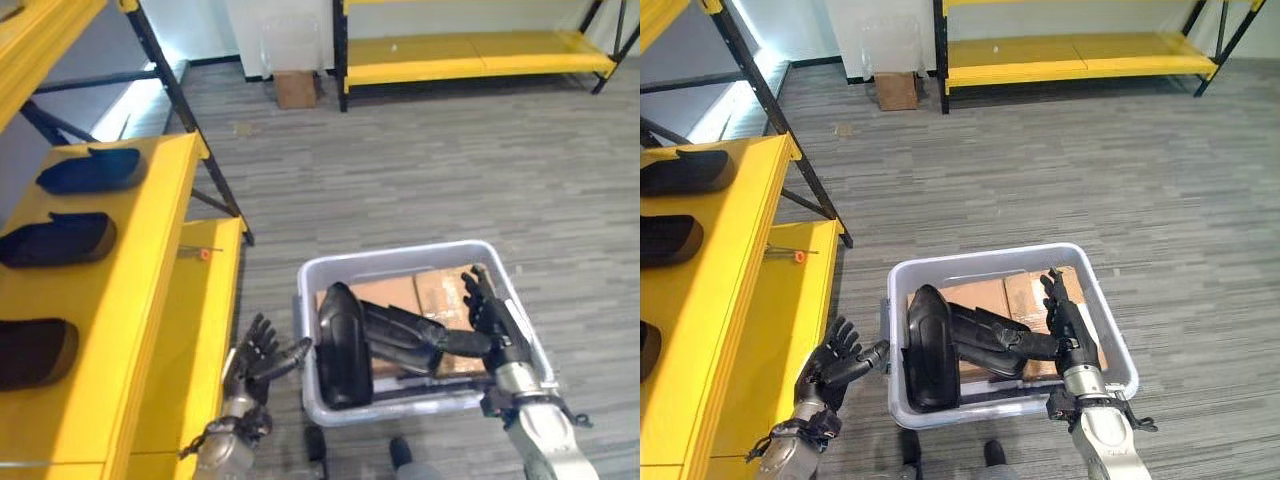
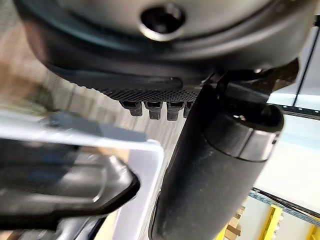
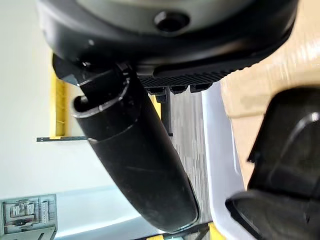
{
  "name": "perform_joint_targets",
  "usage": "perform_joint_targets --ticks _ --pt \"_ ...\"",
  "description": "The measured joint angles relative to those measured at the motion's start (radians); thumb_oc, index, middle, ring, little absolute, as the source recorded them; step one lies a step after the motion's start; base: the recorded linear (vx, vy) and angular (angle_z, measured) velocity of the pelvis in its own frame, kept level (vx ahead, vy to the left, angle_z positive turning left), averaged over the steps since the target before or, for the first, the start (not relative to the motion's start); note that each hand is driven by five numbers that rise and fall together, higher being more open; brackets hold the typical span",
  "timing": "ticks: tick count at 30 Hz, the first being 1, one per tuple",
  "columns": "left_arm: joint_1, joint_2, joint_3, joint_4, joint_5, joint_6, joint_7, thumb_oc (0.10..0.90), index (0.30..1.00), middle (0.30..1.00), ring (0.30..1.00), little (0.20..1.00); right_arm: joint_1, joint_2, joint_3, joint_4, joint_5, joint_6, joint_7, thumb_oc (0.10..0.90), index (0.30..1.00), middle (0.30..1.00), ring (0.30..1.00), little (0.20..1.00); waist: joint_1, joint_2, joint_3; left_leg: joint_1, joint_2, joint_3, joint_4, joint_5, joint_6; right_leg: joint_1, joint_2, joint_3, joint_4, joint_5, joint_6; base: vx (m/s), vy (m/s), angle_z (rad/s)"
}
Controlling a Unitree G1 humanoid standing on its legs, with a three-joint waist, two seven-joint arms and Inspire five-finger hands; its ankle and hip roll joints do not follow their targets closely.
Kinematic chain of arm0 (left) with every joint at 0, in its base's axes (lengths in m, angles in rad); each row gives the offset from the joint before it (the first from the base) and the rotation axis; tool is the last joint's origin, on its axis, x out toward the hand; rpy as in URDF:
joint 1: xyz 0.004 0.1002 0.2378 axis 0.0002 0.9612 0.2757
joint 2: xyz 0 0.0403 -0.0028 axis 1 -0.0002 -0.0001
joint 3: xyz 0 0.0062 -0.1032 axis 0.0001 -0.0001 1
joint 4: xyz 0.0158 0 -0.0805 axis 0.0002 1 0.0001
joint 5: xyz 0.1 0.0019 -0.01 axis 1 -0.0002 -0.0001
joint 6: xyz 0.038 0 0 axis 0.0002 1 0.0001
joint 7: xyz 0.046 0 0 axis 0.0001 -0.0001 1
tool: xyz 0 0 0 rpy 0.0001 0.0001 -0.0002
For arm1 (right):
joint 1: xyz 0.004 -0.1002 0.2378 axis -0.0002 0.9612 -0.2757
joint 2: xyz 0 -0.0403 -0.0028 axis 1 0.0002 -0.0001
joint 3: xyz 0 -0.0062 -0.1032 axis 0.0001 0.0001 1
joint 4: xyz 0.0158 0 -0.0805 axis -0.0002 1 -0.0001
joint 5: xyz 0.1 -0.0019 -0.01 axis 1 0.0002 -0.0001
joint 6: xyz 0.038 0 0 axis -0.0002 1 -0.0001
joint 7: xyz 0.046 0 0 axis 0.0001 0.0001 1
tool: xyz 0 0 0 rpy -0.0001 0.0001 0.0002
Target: Move parts from the plastic box to the shelf.
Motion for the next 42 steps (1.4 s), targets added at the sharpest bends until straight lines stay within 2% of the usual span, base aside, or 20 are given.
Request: perform_joint_targets --ticks 7,20,24,26,29,31,32,33,35,37,40,42 --pt "0.035 -0.004 -0.001 -0.012 0.000 0.001 0.000 0.900 1.000 1.000 1.000 1.000 -0.019 0.000 0.009 0.000 0.000 0.004 0.001 0.900 1.000 1.000 1.000 1.000 0.022 0.000 0.000 0.013 0.013 0.024 -0.002 -0.015 -0.004 0.007 0.012 0.007 0.005 -0.002 0.001 0.02 0.078 -0.06" --pt "0.051 -0.003 -0.007 -0.012 0.002 0.002 0.000 0.900 1.000 1.000 1.000 1.000 -0.005 0.000 0.007 0.000 -0.032 0.018 0.000 0.900 1.000 1.000 1.000 1.000 0.001 -0.001 -0.001 -0.009 0.014 0.036 -0.001 -0.017 -0.003 -0.020 0.010 0.018 0.005 0.000 0.000 -0.03 0.044 -0.03" --pt "0.034 -0.002 -0.009 -0.012 0.002 0.002 -0.001 0.900 1.000 1.000 1.000 1.000 -0.021 -0.033 0.009 0.048 -0.089 0.022 -0.003 0.900 1.000 1.000 1.000 1.000 0.001 -0.003 0.000 -0.028 0.019 0.046 0.000 -0.015 -0.003 -0.047 0.014 0.031 0.005 0.005 -0.001 -0.12 -0.009 -0.07" --pt "0.024 0.008 -0.009 -0.012 0.002 0.001 -0.002 0.900 1.000 1.000 1.000 1.000 -0.054 -0.096 0.011 0.117 -0.136 0.023 -0.002 0.900 1.000 1.000 1.000 1.000 0.007 -0.005 0.002 -0.080 0.027 0.044 0.000 -0.001 -0.005 -0.098 0.021 0.031 0.006 0.016 0.001 -0.11 -0.039 0.00" --pt "0.024 0.027 -0.014 -0.008 0.001 0.000 -0.004 0.900 1.000 1.000 1.000 1.000 -0.087 -0.166 0.015 0.205 -0.195 0.033 -0.007 0.900 1.000 1.000 1.000 1.000 0.039 -0.007 0.031 -0.119 0.034 0.037 0.000 0.012 -0.009 -0.139 0.029 0.024 0.004 0.018 0.003 -0.08 -0.046 0.06" --pt "-0.007 0.028 -0.011 -0.013 0.001 -0.006 -0.003 0.900 1.000 1.000 1.000 1.000 -0.167 -0.271 0.012 0.240 -0.240 0.033 -0.010 0.900 1.000 1.000 1.000 1.000 0.056 0.024 0.102 -0.170 0.034 0.029 0.000 0.030 -0.008 -0.179 0.030 0.015 0.000 0.033 0.011 -0.08 -0.050 0.12" --pt "-0.008 0.029 -0.007 -0.016 0.001 -0.006 -0.001 0.900 1.000 1.000 1.000 1.000 -0.218 -0.333 0.006 0.265 -0.267 0.033 -0.011 0.900 1.000 1.000 1.000 1.000 0.059 0.043 0.158 -0.191 0.032 0.018 0.000 0.043 -0.005 -0.195 0.030 0.004 0.005 0.039 0.012 -0.11 -0.070 0.28" --pt "-0.004 0.029 -0.004 -0.016 0.000 -0.006 0.000 0.900 1.000 1.000 1.000 1.000 -0.244 -0.356 -0.018 0.277 -0.292 0.035 -0.018 0.900 1.000 1.000 1.000 1.000 0.072 0.052 0.197 -0.205 0.030 0.008 0.000 0.048 -0.005 -0.205 0.031 -0.007 0.005 0.041 0.010 -0.10 -0.065 0.25" --pt "-0.008 0.030 -0.009 -0.028 -0.001 -0.008 0.001 0.900 1.000 1.000 1.000 1.000 -0.295 -0.398 -0.022 0.297 -0.375 0.034 -0.047 0.900 1.000 1.000 1.000 1.000 0.085 0.064 0.237 -0.240 0.027 -0.005 0.001 0.058 -0.007 -0.232 0.031 -0.022 0.006 0.047 0.003 -0.10 -0.049 0.21" --pt "-0.021 0.040 -0.021 -0.028 -0.001 -0.008 0.001 0.900 1.000 1.000 1.000 1.000 -0.335 -0.397 -0.022 0.325 -0.398 0.035 -0.060 0.900 1.000 1.000 1.000 1.000 0.091 0.063 0.260 -0.243 0.026 -0.006 0.001 0.058 -0.007 -0.233 0.029 -0.026 0.006 0.047 0.002 -0.05 -0.012 0.11" --pt "-0.041 0.049 -0.029 -0.029 -0.001 -0.008 0.002 0.900 1.000 1.000 1.000 1.000 -0.360 -0.393 -0.020 0.326 -0.429 0.032 -0.065 0.900 1.000 1.000 1.000 1.000 0.098 0.061 0.266 -0.246 0.020 -0.005 0.001 0.059 -0.006 -0.234 0.025 -0.029 0.008 0.041 0.005 -0.08 -0.029 0.04" --pt "-0.066 0.065 -0.039 -0.050 -0.001 -0.031 0.003 0.900 1.000 1.000 1.000 1.000 -0.375 -0.396 -0.014 0.345 -0.448 0.028 -0.082 0.900 1.000 1.000 1.000 1.000 0.105 0.060 0.276 -0.253 0.018 -0.006 0.001 0.060 -0.007 -0.247 0.023 -0.036 0.024 0.031 0.009 -0.06 -0.017 0.06"
